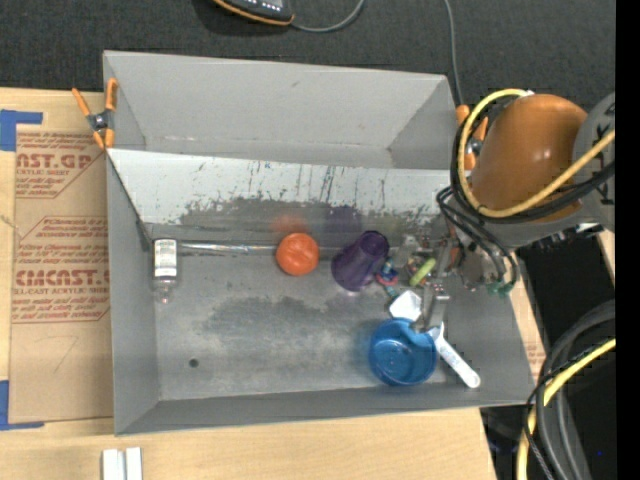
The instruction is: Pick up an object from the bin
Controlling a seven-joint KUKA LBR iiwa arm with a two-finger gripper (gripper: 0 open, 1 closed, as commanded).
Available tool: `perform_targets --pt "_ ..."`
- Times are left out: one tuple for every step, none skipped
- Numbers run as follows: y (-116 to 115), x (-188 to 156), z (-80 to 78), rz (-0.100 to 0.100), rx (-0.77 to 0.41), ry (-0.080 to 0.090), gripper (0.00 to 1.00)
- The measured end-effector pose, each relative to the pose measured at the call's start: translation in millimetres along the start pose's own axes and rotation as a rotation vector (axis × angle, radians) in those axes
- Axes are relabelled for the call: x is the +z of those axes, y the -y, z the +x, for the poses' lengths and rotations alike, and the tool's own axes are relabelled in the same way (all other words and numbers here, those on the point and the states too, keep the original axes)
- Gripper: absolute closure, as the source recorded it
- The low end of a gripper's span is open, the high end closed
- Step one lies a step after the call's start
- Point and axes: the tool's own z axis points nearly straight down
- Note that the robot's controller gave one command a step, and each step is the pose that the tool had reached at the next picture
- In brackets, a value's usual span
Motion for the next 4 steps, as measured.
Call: perform_targets --pt "0 0 0.0 0.000 0.000 0.000 0.00" --pt "-28 34 38.1 0.001 -0.078 0.001 0.00" --pt "-78 37 39.5 0.000 -0.437 0.002 0.00" --pt "-15 114 39.2 -0.001 -0.417 0.001 0.00"
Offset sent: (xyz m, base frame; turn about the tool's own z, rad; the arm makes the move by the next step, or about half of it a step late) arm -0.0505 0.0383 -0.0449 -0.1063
